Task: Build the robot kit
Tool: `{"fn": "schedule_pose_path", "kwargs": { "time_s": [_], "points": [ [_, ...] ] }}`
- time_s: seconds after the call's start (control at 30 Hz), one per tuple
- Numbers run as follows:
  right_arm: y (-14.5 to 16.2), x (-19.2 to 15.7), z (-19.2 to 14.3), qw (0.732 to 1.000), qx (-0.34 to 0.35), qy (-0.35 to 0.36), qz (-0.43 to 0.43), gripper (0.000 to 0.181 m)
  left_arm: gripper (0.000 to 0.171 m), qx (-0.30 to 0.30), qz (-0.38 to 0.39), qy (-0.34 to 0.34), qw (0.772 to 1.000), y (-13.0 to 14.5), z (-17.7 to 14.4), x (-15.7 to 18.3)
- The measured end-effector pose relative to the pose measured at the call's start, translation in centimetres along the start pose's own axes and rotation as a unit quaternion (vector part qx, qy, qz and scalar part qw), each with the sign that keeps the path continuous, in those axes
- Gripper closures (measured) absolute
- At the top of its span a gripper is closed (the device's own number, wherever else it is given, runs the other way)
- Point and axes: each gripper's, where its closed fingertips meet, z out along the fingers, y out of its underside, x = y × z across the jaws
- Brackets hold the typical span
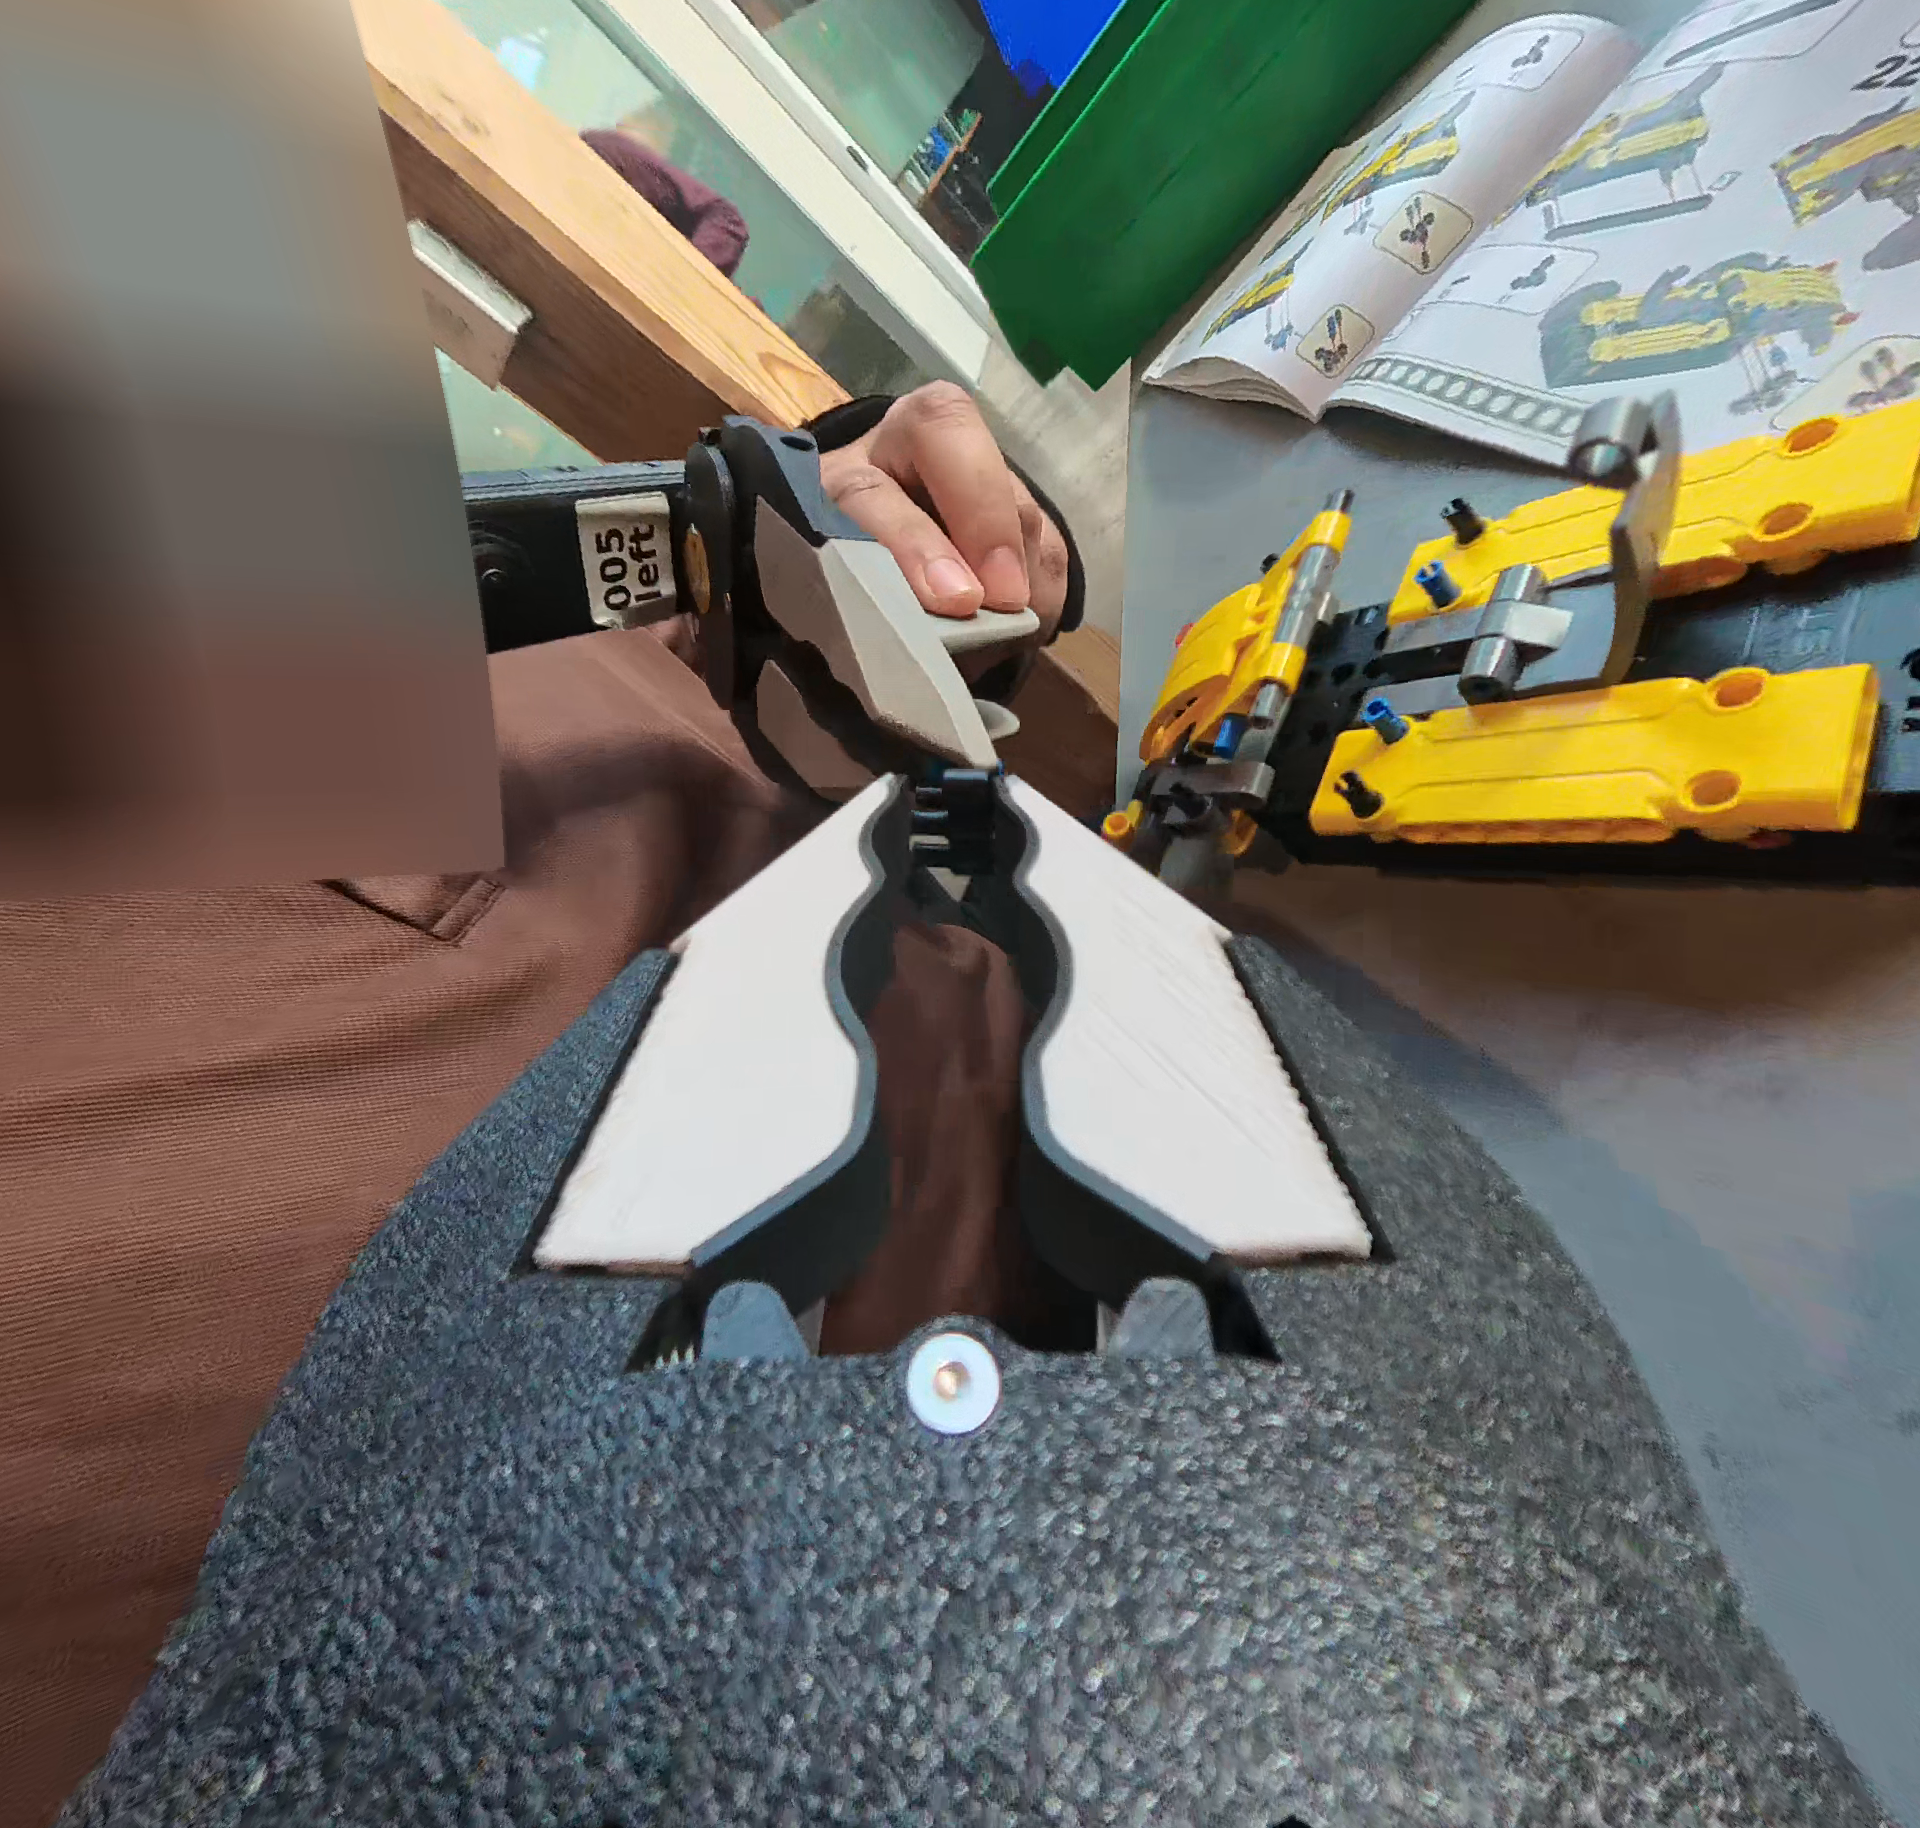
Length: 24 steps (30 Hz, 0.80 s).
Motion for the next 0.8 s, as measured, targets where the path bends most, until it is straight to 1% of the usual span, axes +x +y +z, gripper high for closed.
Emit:
{"fn": "schedule_pose_path", "kwargs": {
  "time_s": [0.17, 0.2, 0.3, 0.4, 0.6, 0.67, 0.73, 0.8],
  "points": [
    [-0.4, 0.5, 0.1, 0.999, 0.027, -0.020, 0.028, 0.170, 0.164, -0.006, -0.063, 0.005, 0.998, 0.5, 0.1, -0.4],
    [-0.4, 0.5, 0.0, 0.999, 0.033, -0.022, 0.028, 0.176, 0.165, -0.007, -0.070, 0.002, 0.998, 0.5, 0.2, -0.5],
    [-0.5, 0.4, -0.4, 0.998, 0.052, -0.024, 0.038, 0.176, 0.165, -0.017, -0.081, -0.001, 0.997, 0.3, 0.5, -0.5],
    [-0.4, 1.0, -0.9, 0.996, 0.069, -0.007, 0.047, 0.176, 0.166, -0.037, -0.084, -0.002, 0.996, 0.7, 1.2, -0.5],
    [-0.9, 0.6, -3.2, 0.996, 0.086, 0.029, 0.017, 0.176, 0.166, -0.032, -0.029, -0.016, 0.999, -0.5, 1.7, -0.4],
    [-1.2, 0.5, -4.3, 0.994, 0.094, 0.048, 0.001, 0.171, 0.166, -0.028, -0.005, -0.015, 0.999, -0.8, 1.6, -0.1],
    [-1.2, 0.1, -5.0, 0.994, 0.093, 0.062, -0.018, 0.170, 0.166, -0.030, 0.019, -0.013, 0.999, -0.9, 1.2, 0.4],
    [-0.9, -0.4, -5.2, 0.993, 0.081, 0.072, -0.036, 0.167, 0.166, -0.041, 0.026, -0.015, 0.999, -0.7, 1.0, 0.7]
  ]
}}
